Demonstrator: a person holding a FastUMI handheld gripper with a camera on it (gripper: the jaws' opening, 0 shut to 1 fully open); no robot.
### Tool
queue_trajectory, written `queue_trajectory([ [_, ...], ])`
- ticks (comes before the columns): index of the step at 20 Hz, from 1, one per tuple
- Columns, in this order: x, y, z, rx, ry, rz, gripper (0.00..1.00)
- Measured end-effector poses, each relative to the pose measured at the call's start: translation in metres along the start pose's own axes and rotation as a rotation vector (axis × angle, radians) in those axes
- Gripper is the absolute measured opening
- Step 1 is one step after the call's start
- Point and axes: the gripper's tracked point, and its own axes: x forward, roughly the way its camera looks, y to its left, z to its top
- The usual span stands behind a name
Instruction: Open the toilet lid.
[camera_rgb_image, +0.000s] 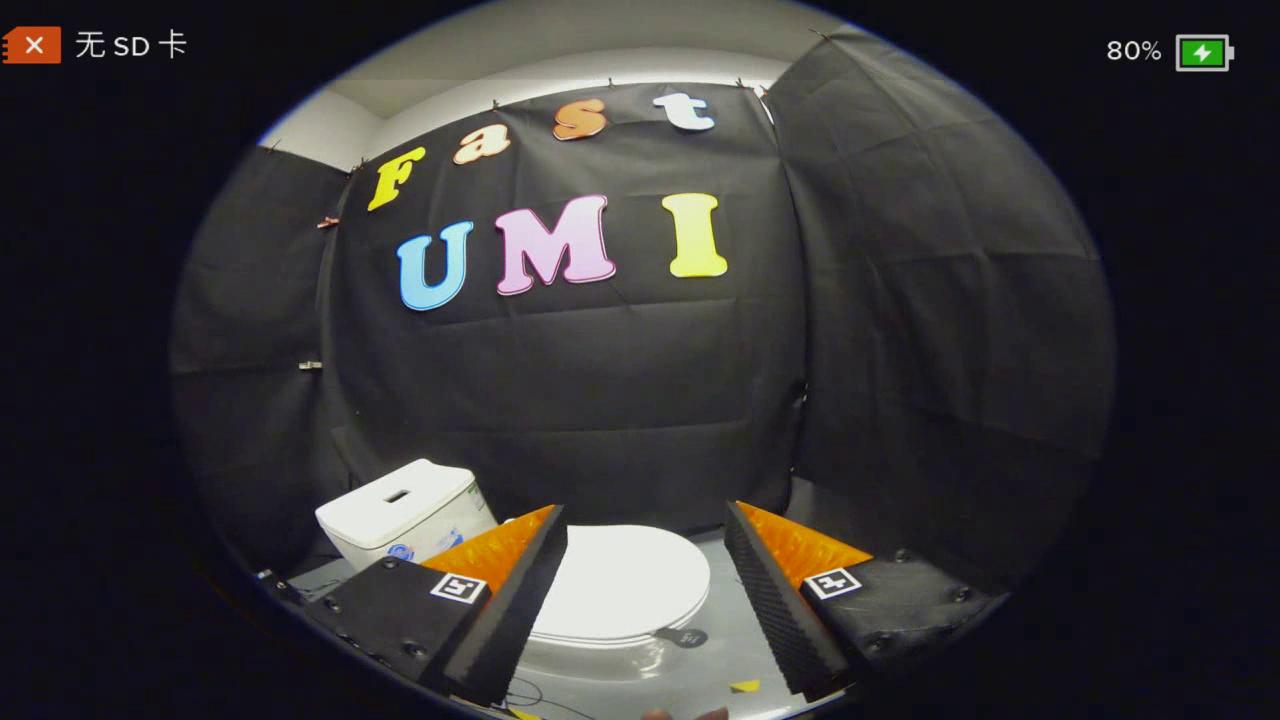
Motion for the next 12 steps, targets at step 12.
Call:
queue_trajectory([
  [12,0.032,-0.047,-0.121,0.515,0.321,0.072,0.99],
])
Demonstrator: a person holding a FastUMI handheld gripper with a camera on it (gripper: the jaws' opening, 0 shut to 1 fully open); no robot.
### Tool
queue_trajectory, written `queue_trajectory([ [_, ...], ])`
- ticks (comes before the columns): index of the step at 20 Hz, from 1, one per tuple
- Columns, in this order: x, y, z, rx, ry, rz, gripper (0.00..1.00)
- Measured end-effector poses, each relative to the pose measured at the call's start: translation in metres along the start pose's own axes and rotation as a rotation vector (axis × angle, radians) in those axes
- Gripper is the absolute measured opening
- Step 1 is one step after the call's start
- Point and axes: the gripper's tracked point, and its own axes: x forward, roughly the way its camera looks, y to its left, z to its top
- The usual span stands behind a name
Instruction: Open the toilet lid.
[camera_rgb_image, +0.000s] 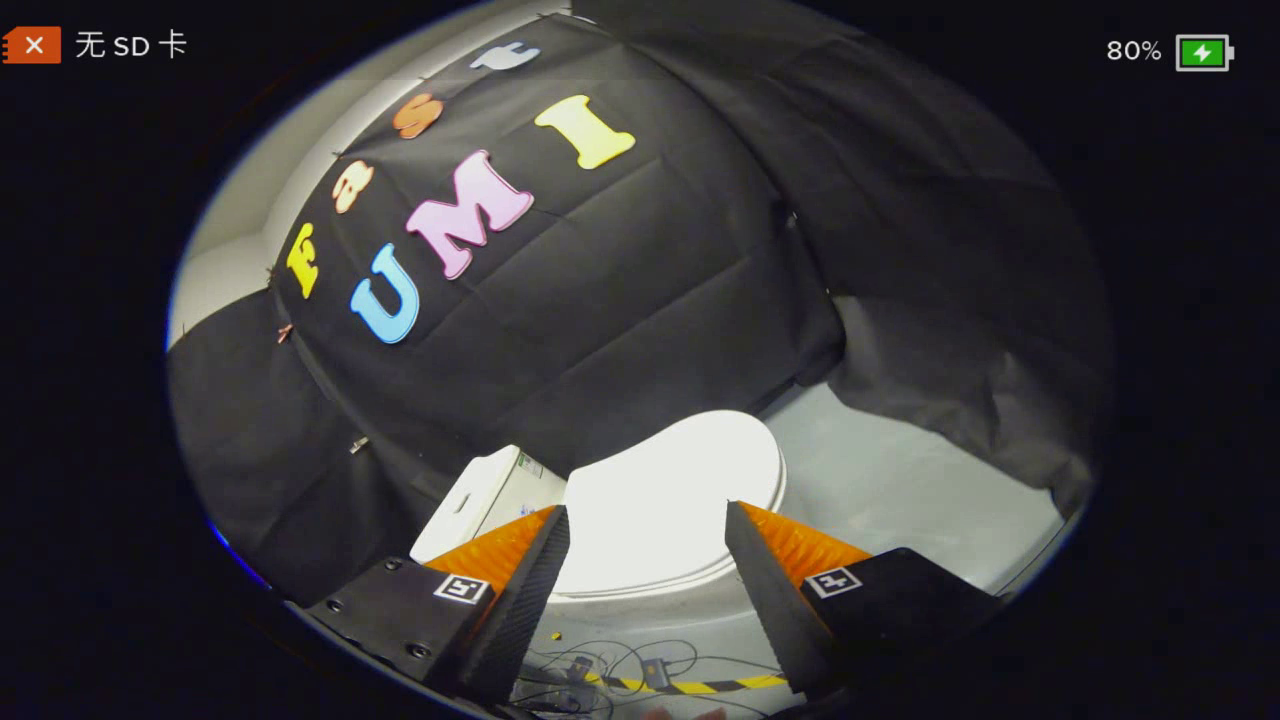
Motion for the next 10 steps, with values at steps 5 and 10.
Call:
queue_trajectory([
  [5,0.026,-0.037,-0.020,0.175,0.093,-0.023,0.99],
  [10,0.065,-0.089,-0.042,0.280,0.153,-0.074,0.98],
])
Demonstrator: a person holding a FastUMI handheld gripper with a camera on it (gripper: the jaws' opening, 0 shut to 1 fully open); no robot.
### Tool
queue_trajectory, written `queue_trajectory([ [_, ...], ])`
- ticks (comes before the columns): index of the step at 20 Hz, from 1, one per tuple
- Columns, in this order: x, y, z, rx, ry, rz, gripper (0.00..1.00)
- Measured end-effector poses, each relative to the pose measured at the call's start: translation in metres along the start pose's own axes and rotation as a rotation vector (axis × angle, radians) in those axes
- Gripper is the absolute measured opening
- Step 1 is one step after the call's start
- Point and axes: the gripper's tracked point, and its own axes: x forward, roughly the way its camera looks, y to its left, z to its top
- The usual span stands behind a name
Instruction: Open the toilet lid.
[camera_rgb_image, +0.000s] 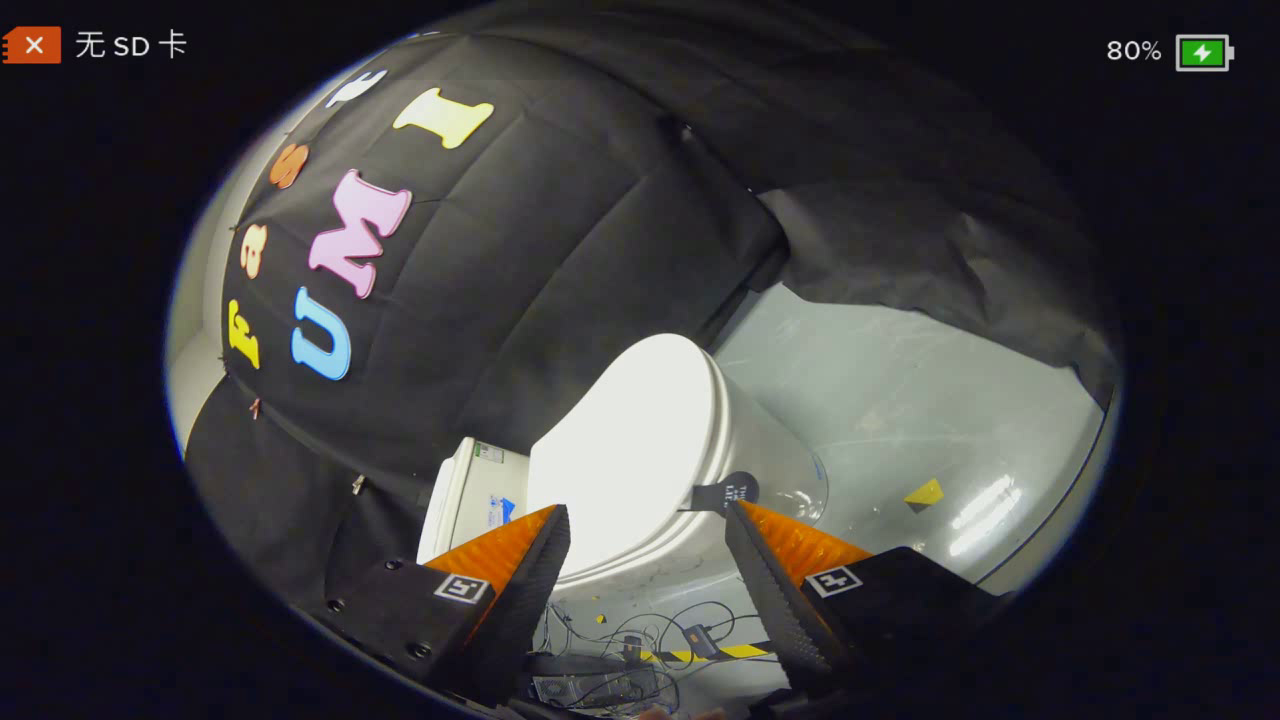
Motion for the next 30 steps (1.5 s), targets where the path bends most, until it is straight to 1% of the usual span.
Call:
queue_trajectory([
  [4,0.029,-0.042,-0.002,0.083,0.032,-0.043,0.99],
  [7,0.050,-0.057,-0.003,0.141,0.049,-0.051,0.99],
  [8,0.054,-0.057,-0.003,0.159,0.055,-0.040,0.99],
  [11,0.064,-0.051,-0.004,0.229,0.064,0.034,0.98],
  [14,0.083,-0.059,-0.011,0.264,0.075,0.045,0.97],
  [16,0.091,-0.057,-0.012,0.298,0.081,0.075,0.93],
  [18,0.100,-0.053,-0.013,0.350,0.086,0.098,0.84],
  [19,0.104,-0.050,-0.014,0.361,0.084,0.113,0.82],
  [20,0.109,-0.060,-0.019,0.353,0.088,0.056,0.68],
  [21,0.118,-0.063,-0.025,0.357,0.104,0.042,0.55],
  [23,0.113,-0.057,-0.017,0.377,0.077,0.043,0.28],
  [24,0.107,-0.054,-0.016,0.366,0.068,0.061,0.14],
  [25,0.128,-0.056,-0.025,0.349,0.060,0.045,0.05],
  [26,0.109,-0.055,-0.021,0.325,0.064,0.036,0.05],
  [28,0.106,-0.047,-0.021,0.268,0.064,0.007,0.05],
  [30,0.102,-0.032,-0.012,0.228,0.057,-0.003,0.05],
])
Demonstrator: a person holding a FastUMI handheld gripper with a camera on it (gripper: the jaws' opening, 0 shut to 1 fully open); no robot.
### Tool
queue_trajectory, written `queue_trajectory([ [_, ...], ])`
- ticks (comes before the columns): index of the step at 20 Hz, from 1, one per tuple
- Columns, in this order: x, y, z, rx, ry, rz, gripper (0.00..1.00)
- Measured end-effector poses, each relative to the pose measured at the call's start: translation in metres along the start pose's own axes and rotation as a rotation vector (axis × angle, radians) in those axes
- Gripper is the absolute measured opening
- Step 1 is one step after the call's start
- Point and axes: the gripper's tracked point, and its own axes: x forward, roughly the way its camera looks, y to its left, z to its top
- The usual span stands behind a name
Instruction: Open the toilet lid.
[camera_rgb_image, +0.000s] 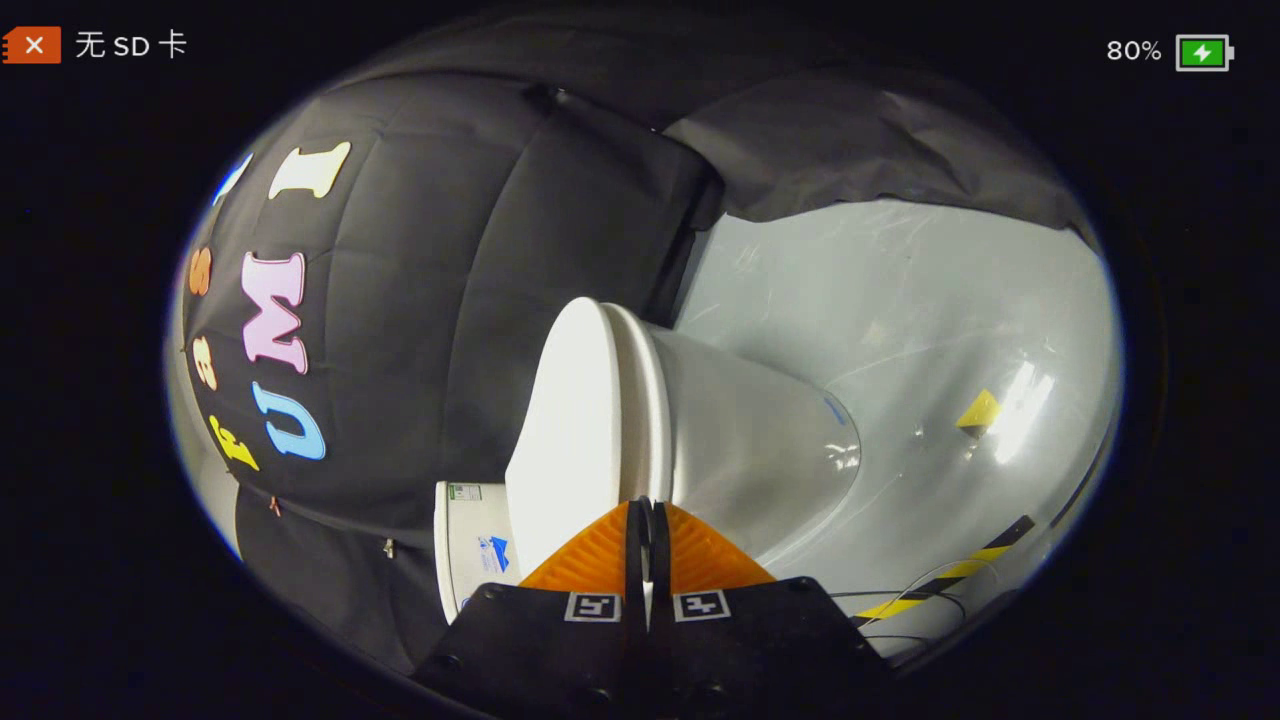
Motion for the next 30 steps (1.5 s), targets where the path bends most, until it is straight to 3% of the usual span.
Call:
queue_trajectory([
  [11,-0.050,0.108,-0.001,-0.268,-0.076,-0.027,0.05],
  [20,-0.089,0.226,-0.036,-0.514,-0.182,-0.036,0.05],
  [26,-0.097,0.274,-0.063,-0.723,-0.278,-0.138,0.05],
  [30,-0.098,0.305,-0.082,-0.756,-0.312,-0.144,0.05],
])
